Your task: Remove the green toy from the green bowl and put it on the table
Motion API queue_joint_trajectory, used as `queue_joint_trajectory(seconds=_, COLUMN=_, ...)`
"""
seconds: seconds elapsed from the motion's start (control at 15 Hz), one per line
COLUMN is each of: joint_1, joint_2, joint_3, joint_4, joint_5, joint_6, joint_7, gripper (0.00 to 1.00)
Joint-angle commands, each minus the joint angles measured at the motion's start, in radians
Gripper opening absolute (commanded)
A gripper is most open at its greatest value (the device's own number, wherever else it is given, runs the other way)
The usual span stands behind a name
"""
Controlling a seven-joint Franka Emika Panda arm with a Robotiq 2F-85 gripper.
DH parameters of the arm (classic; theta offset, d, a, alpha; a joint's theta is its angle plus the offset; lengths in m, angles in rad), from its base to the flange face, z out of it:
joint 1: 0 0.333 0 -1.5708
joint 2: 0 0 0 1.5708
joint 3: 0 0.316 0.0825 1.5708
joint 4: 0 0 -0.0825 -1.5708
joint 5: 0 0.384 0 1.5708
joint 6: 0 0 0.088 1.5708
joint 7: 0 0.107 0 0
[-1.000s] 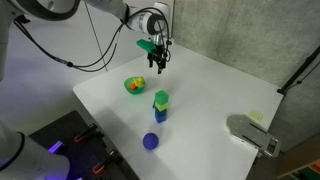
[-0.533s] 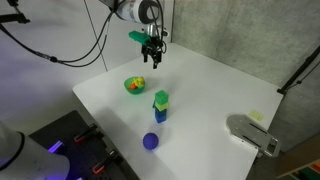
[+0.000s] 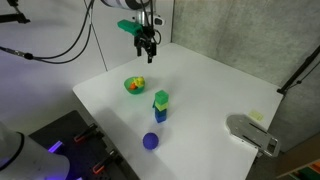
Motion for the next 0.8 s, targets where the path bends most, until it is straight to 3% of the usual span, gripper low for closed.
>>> queue_joint_trajectory(seconds=0.0, joint_1=-0.032, joint_2=-0.115, joint_3=0.033, joint_4=-0.026, joint_5=0.001, joint_6=-0.067, joint_7=-0.038, gripper=1.00)
queue_joint_trajectory(seconds=0.47, joint_1=-0.043, joint_2=-0.254, joint_3=0.063, joint_4=0.023, joint_5=-0.018, joint_6=-0.249, joint_7=-0.028, gripper=1.00)
queue_joint_trajectory(seconds=0.73, joint_1=-0.049, joint_2=-0.261, joint_3=0.072, joint_4=0.015, joint_5=0.002, joint_6=-0.253, joint_7=-0.017, gripper=1.00)
